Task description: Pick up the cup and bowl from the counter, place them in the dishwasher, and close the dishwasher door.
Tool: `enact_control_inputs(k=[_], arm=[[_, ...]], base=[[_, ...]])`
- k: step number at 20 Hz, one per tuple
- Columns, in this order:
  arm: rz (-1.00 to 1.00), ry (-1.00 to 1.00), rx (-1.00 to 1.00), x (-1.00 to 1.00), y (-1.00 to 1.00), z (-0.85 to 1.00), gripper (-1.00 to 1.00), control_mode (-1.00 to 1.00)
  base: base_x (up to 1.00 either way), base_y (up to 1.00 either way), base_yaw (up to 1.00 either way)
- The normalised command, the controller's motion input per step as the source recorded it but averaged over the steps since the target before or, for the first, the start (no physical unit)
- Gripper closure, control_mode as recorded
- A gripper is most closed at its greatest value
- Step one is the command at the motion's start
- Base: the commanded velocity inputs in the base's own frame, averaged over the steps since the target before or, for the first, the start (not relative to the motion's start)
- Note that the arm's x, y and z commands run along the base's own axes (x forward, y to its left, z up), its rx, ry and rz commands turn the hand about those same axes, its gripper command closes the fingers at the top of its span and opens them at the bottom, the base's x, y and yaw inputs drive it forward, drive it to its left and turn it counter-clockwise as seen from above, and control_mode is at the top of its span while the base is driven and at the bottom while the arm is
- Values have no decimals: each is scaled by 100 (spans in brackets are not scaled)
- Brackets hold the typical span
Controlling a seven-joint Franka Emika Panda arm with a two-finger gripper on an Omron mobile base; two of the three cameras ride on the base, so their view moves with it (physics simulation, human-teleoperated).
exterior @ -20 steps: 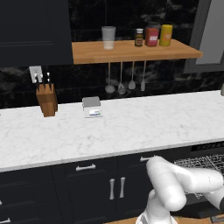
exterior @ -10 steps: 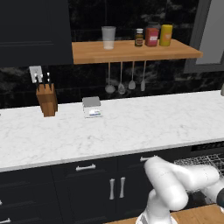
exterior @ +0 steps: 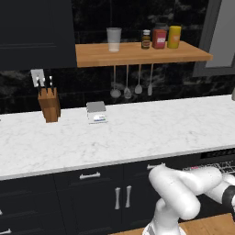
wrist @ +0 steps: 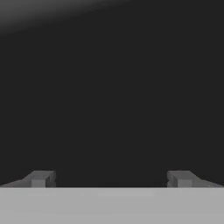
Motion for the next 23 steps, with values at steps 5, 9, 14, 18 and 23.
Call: enact_control_inputs(k=[5,9,14,18,23], arm=[[31,-1,2,100,-46,0,-100,-100],[29,0,0,100,-32,0,-100,-100],[21,1,0,83,-17,-2,-100,-100],[8,1,0,36,-18,0,-100,-100],[0,0,0,8,0,0,-100,-100]], base=[[0,0,0],[0,0,0],[0,0,0],[0,0,0],[0,0,0]])
